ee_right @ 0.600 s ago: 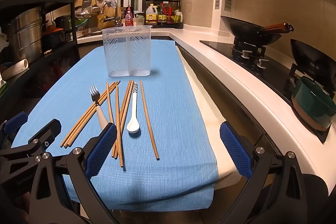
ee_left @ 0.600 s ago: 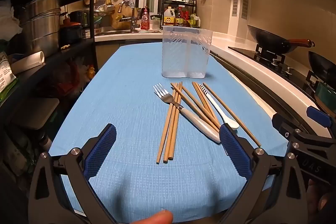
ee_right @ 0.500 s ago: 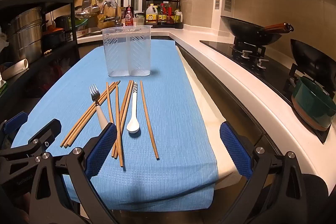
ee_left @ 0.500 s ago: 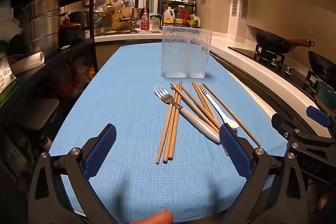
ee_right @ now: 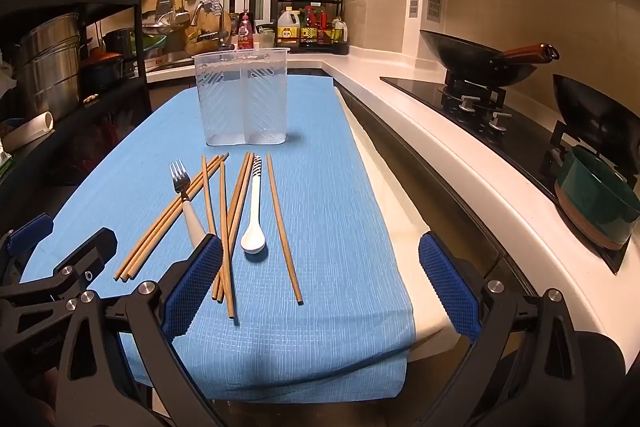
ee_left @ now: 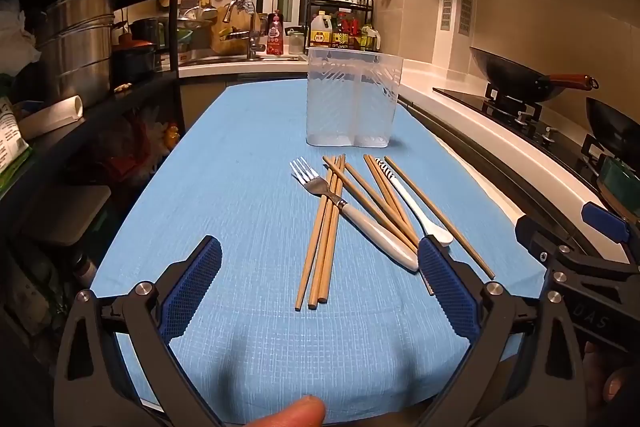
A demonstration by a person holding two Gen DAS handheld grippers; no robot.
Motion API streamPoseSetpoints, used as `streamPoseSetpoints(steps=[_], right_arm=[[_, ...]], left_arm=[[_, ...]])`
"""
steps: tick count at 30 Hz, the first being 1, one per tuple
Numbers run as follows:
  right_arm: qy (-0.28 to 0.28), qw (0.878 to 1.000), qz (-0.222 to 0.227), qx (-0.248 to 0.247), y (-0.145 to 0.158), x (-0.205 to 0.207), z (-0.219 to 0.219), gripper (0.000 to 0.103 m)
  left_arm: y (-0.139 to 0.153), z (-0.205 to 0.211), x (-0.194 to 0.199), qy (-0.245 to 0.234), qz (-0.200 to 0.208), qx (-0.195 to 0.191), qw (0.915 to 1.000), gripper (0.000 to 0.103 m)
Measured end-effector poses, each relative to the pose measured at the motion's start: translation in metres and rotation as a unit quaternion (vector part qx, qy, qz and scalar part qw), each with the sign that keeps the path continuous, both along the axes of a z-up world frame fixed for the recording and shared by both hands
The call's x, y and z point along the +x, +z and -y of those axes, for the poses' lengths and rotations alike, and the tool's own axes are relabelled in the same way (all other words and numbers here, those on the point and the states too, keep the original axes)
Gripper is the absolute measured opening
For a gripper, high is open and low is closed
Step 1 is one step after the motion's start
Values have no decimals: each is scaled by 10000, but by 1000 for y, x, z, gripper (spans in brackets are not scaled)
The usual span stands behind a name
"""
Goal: Organize utensils
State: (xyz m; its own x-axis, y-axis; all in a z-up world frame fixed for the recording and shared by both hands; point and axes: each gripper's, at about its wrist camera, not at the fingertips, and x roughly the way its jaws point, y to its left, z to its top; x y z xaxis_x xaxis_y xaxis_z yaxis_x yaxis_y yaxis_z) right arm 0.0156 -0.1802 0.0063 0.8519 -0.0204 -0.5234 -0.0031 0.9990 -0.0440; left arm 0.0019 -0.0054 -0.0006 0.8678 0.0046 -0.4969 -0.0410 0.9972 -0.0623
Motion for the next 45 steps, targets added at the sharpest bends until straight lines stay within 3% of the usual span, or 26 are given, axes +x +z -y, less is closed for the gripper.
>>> streamPoseSetpoints(steps=[13, 45], right_arm=[[6, 10000, -16, 8, 0, 0, 1, 96], [13, 10000, -9, -6, -2, -1, 1, 97]], left_arm=[[-4, -11, 3, 53, -151, -179, 9997, 92], [0, -5, 0, -65, 4, -148, 9999, 87]])
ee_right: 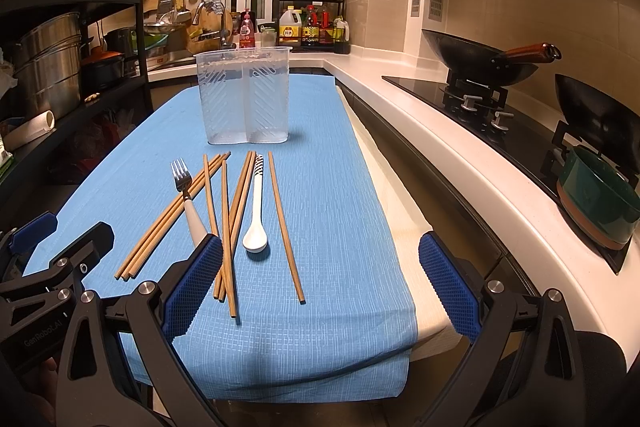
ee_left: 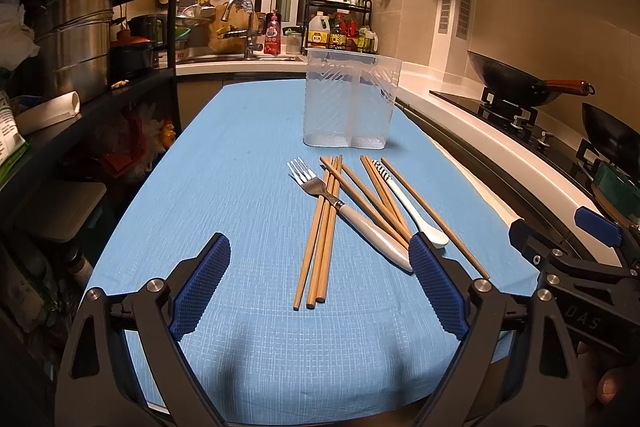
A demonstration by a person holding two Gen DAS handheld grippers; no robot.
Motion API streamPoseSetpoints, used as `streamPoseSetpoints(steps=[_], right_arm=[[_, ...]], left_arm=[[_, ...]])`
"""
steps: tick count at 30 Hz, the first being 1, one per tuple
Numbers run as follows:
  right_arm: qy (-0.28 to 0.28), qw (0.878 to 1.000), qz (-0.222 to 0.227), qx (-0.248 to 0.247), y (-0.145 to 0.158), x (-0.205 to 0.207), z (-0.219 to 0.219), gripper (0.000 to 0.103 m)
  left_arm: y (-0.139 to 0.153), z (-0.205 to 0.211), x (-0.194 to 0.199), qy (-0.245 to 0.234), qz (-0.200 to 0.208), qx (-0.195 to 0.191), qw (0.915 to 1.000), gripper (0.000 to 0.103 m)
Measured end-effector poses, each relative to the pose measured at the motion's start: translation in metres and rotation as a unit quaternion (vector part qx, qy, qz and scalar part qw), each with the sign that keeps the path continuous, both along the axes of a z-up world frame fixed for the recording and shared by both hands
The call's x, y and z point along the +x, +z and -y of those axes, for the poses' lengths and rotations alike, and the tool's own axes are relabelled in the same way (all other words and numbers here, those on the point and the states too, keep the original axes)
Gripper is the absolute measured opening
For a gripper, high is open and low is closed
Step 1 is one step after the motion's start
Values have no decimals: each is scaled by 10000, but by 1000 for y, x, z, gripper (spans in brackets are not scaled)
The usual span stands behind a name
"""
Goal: Organize utensils
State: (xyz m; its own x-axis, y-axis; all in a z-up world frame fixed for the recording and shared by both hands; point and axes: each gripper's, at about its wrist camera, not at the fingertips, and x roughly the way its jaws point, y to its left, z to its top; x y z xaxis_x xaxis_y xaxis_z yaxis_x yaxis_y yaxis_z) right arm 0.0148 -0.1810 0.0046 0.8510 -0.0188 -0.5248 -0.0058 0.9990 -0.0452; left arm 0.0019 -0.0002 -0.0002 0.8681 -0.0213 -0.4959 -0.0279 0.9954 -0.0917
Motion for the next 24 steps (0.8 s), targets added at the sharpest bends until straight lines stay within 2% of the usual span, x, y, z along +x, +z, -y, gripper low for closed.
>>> streamPoseSetpoints(steps=[14, 20, 24], right_arm=[[66, 10000, -4, 52, 1, -1, -6, 96], [42, 9999, 32, 119, 3, -2, -3, 96], [131, 9998, -6, 151, 3, -1, -4, 94]], left_arm=[[1, 0, -1, -18, 32, 9, 10000, 82], [1, -1, -3, -35, 52, 6, 10000, 78], [0, 0, -3, -49, 55, 56, 10000, 71]])
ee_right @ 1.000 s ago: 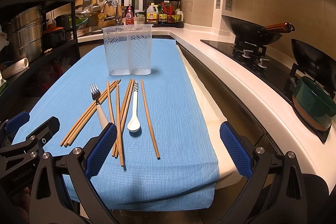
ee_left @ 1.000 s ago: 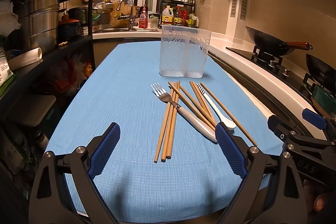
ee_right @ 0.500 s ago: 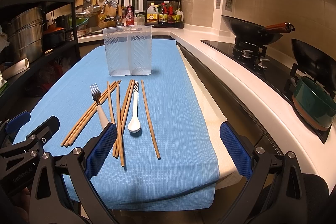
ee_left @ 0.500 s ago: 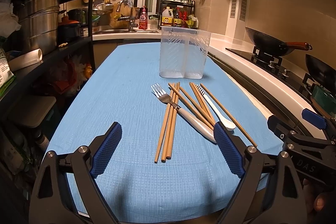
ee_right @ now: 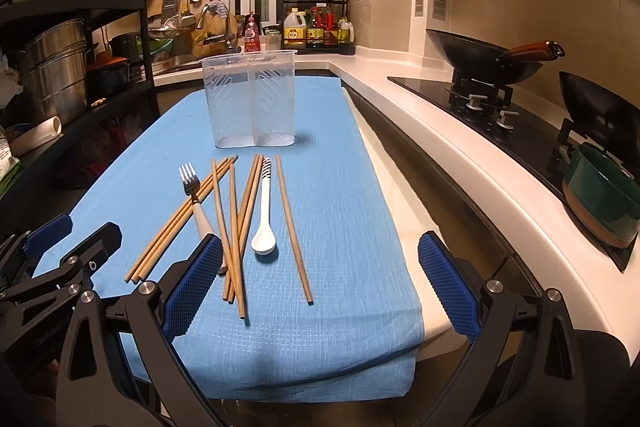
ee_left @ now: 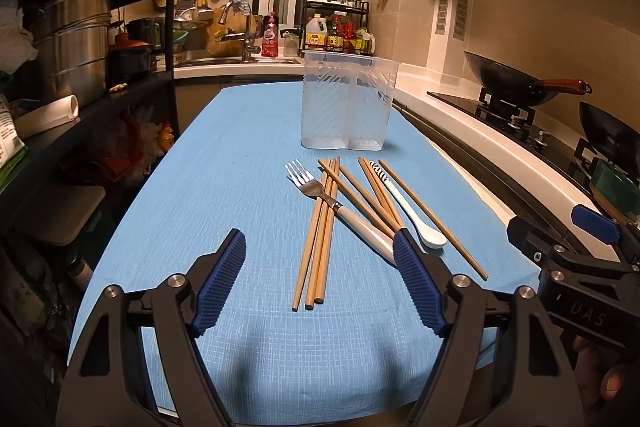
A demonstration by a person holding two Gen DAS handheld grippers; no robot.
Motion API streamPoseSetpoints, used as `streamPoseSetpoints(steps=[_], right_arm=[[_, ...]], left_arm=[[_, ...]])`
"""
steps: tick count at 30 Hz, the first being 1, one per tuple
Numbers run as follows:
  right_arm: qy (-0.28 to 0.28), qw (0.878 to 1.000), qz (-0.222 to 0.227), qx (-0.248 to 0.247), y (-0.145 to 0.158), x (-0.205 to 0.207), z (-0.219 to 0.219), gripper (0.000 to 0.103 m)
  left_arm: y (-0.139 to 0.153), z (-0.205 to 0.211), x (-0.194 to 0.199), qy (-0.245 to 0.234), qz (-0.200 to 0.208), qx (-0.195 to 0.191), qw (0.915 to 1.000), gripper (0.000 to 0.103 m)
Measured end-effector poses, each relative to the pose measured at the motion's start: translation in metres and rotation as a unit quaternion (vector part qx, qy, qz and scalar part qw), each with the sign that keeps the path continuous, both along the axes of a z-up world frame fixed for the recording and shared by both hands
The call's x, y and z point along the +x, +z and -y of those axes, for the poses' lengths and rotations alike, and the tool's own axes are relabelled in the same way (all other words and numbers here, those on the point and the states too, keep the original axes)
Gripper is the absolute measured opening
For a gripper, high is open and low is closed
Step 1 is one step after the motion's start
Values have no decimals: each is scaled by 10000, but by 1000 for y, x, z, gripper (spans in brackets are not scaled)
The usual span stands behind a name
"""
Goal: Organize utensils
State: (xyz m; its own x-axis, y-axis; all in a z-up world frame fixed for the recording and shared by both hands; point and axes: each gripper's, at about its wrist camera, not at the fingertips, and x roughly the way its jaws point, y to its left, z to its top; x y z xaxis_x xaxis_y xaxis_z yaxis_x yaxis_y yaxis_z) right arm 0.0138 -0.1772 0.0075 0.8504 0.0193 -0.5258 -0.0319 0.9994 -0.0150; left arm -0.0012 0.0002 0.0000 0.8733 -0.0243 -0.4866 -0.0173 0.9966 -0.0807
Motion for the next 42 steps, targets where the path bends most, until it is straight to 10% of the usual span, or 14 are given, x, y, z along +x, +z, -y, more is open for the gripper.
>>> streamPoseSetpoints(steps=[5, 13, 26, 42], right_arm=[[-143, 9988, -394, 236, -14, 12, 9, 54], [-135, 9925, -1165, 345, -44, 36, 5, 38], [-26, 9884, -1504, 200, -60, 47, -3, 6], [16, 9881, -1503, 333, -58, 45, 1, 5]], left_arm=[[-11, -6, 5, -12, -207, -35, 9998, 53], [-44, -31, 23, 150, -809, -530, 9952, 20], [-37, -14, 30, -157, -526, -611, 9966, 19], [-53, 35, 82, -184, -1131, -1133, 9869, 25]])
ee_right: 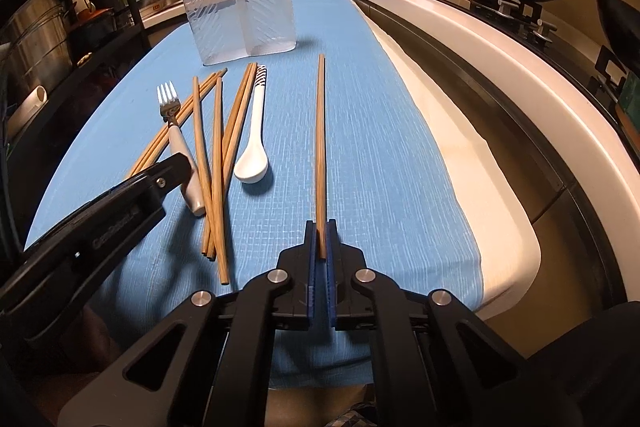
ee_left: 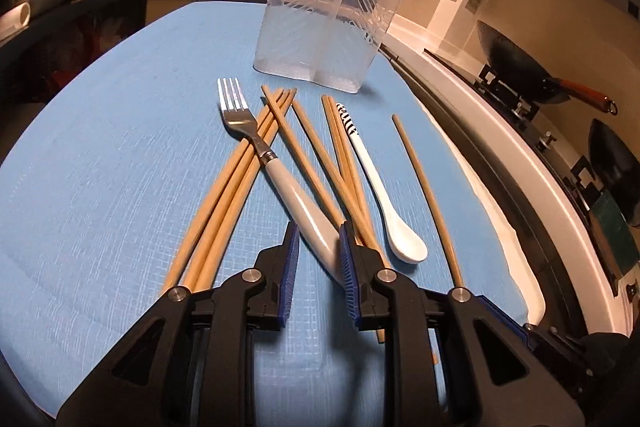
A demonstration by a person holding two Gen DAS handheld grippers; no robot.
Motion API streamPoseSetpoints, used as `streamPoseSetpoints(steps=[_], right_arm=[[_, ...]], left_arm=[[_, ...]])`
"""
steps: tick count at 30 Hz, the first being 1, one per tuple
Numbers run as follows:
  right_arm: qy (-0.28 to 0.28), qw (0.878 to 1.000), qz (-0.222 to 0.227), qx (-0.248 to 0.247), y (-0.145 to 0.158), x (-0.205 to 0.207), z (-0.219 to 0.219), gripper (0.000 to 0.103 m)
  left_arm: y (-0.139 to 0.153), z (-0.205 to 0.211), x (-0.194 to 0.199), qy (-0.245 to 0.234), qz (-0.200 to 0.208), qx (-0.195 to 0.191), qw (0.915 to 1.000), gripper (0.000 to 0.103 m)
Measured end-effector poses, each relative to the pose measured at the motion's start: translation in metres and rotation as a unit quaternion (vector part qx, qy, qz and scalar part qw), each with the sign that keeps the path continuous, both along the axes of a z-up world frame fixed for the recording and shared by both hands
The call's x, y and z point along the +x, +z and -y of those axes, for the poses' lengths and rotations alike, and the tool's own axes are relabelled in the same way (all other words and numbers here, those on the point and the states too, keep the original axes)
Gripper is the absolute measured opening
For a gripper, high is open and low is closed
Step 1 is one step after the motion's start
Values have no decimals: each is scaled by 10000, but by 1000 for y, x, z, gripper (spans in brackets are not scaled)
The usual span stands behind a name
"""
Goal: Organize utensils
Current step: 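Grasp the white-handled fork with the left tool while the right tool grasps a wooden chopstick, then lift the fork and chopstick and carry both over the clear plastic holder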
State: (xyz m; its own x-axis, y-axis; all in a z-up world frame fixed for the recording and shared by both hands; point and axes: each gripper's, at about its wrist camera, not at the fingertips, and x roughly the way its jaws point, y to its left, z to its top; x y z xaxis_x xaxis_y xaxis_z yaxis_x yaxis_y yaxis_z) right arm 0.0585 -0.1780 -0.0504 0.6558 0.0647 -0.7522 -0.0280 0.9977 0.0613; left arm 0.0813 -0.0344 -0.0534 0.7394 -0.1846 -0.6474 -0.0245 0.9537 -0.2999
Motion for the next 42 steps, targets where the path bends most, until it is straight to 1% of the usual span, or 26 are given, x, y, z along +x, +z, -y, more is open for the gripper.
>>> streamPoseSetpoints(steps=[1, 3, 6, 7, 9, 10, 12, 13, 16, 18, 21, 22, 25, 26, 27, 32, 36, 42], right_arm=[[0, 10000, -2, 2, 0, 0, 0, 5], [4, 10000, 1, -5, 0, -1, 0, 5], [-5, 10000, 4, -20, 0, -2, -1, 5], [-4, 10000, 5, -28, -1, -3, -1, 5], [-3, 10000, 17, -47, -1, -3, -1, 5], [-3, 10000, 24, -53, 0, -2, -1, 5], [-14, 10000, 31, -57, -1, -1, 0, 5], [-24, 10000, 36, -57, -1, 0, 0, 5], [-100, 9999, 56, -68, -1, 2, -1, 14], [-131, 9999, 72, -63, -1, 4, -1, 14], [-159, 9997, 130, -141, -2, 5, -3, 14], [-157, 9996, 155, -177, -2, 5, -4, 14], [-151, 9994, 215, -231, -2, 5, -5, 11], [-140, 9994, 230, -239, -2, 5, -6, 7], [-117, 9993, 245, -243, -2, 5, -6, 5], [-65, 9991, 327, -269, -1, 4, -7, 5], [-61, 9981, 552, -279, 7, 1, -7, 5], [-39, 9956, 895, -268, 20, -8, -5, 5]], left_arm=[[0, 4, 1, -6, -61, 124, 9999, 28], [0, 10, 3, -34, -122, 248, 9996, 30], [1, 11, 4, -40, -156, 492, 9987, 30], [2, 8, 2, 38, -165, 548, 9984, 27], [2, -7, -4, 300, -183, 500, 9981, 20], [4, -14, -7, 382, -186, 482, 9979, 18], [6, -25, -19, 458, -111, 519, 9975, 18], [6, -28, -26, 451, -69, 588, 9972, 18], [3, -27, -40, 247, 30, 886, 9958, 18], [-1, -26, -44, 154, 92, 966, 9952, 18], [-3, -19, -47, 82, 290, 1320, 9908, 18], [-3, -18, -47, 83, 347, 1382, 9898, 18], [-3, -18, -46, 127, 449, 1358, 9896, 18], [-3, -18, -46, 132, 461, 1347, 9897, 18], [-3, -18, -46, 137, 477, 1332, 9898, 18], [-3, -18, -45, 164, 539, 1307, 9898, 18], [1, -25, -47, 247, 594, 1232, 9903, 18], [15, -30, -55, 318, 824, 1229, 9885, 18]])
